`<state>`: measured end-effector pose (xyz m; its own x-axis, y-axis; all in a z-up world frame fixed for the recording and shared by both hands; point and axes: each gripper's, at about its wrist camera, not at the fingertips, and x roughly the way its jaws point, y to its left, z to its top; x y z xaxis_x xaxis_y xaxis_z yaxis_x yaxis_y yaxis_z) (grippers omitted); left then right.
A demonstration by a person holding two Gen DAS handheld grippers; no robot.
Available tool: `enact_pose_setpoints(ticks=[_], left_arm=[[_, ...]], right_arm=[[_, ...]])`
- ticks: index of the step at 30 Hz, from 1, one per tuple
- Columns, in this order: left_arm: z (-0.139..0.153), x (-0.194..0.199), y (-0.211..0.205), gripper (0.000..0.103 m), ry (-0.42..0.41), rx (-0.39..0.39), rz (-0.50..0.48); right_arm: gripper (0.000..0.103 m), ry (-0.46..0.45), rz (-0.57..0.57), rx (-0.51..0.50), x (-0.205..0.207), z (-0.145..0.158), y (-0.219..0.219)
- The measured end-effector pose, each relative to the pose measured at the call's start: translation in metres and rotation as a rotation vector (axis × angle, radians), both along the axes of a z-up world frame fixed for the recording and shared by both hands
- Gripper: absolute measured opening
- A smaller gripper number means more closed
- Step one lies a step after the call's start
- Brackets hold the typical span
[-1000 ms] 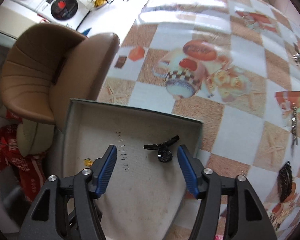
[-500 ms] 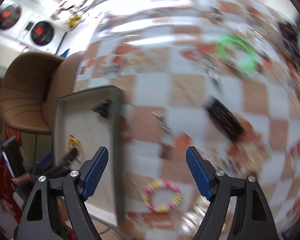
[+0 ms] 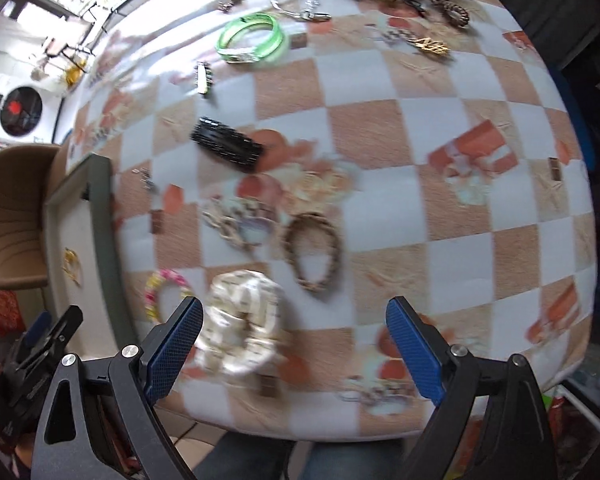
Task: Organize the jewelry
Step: 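Grasp the pink-and-yellow beaded bracelet with the left tool while the right tool grasps the brown braided bracelet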
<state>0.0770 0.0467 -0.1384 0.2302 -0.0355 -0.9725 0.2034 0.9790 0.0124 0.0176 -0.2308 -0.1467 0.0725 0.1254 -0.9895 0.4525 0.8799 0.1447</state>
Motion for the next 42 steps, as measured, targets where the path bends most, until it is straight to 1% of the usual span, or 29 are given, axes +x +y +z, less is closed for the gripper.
enact_pose_setpoints(ticks=[4, 11, 18, 22, 25, 29, 30, 32, 33, 34, 37, 39, 42], left_arm=[[-0.009, -0.012, -0.021, 0.103, 0.035, -0.005, 0.020], [-0.026, -0.017, -0.046, 0.103, 0.068, 0.010, -0.017], [-0.044, -0.009, -0.068, 0.103, 0.075, 0.038, -0.099], [-0.060, 0.000, -0.076, 0.103, 0.078, 0.072, -0.134], [-0.070, 0.006, -0.076, 0.103, 0.091, 0.084, -0.141], [-0.084, 0.011, -0.076, 0.103, 0.119, 0.078, -0.136], [-0.086, 0.012, -0.077, 0.103, 0.118, 0.078, -0.140], [-0.090, 0.011, -0.080, 0.103, 0.120, 0.082, -0.158], [-0.093, 0.011, -0.082, 0.103, 0.129, 0.082, -0.159], [-0.096, 0.012, -0.082, 0.103, 0.136, 0.078, -0.153], [-0.101, 0.013, -0.084, 0.103, 0.157, 0.038, -0.130], [-0.103, 0.014, -0.085, 0.103, 0.171, 0.021, -0.128], [-0.101, 0.010, -0.088, 0.092, 0.170, 0.001, -0.150]], right_arm=[[0.094, 0.029, 0.073, -0.033, -0.003, -0.007, -0.012], [0.094, 0.065, 0.151, -0.056, -0.005, -0.021, -0.024], [0.094, 0.075, 0.204, -0.091, -0.001, -0.035, -0.024], [0.094, 0.069, 0.220, -0.101, 0.010, -0.045, -0.022], [0.094, 0.068, 0.246, -0.125, 0.018, -0.053, -0.017], [0.094, 0.068, 0.263, -0.162, 0.030, -0.063, -0.013], [0.093, 0.069, 0.264, -0.167, 0.036, -0.066, -0.011], [0.087, 0.068, 0.274, -0.183, 0.039, -0.070, -0.009], [0.081, 0.072, 0.283, -0.193, 0.041, -0.073, -0.007], [0.078, 0.078, 0.290, -0.199, 0.042, -0.076, -0.005], [0.077, 0.057, 0.298, -0.213, 0.042, -0.077, 0.001], [0.072, 0.046, 0.304, -0.210, 0.043, -0.076, 0.003], [0.063, 0.038, 0.323, -0.206, 0.044, -0.076, 0.015]])
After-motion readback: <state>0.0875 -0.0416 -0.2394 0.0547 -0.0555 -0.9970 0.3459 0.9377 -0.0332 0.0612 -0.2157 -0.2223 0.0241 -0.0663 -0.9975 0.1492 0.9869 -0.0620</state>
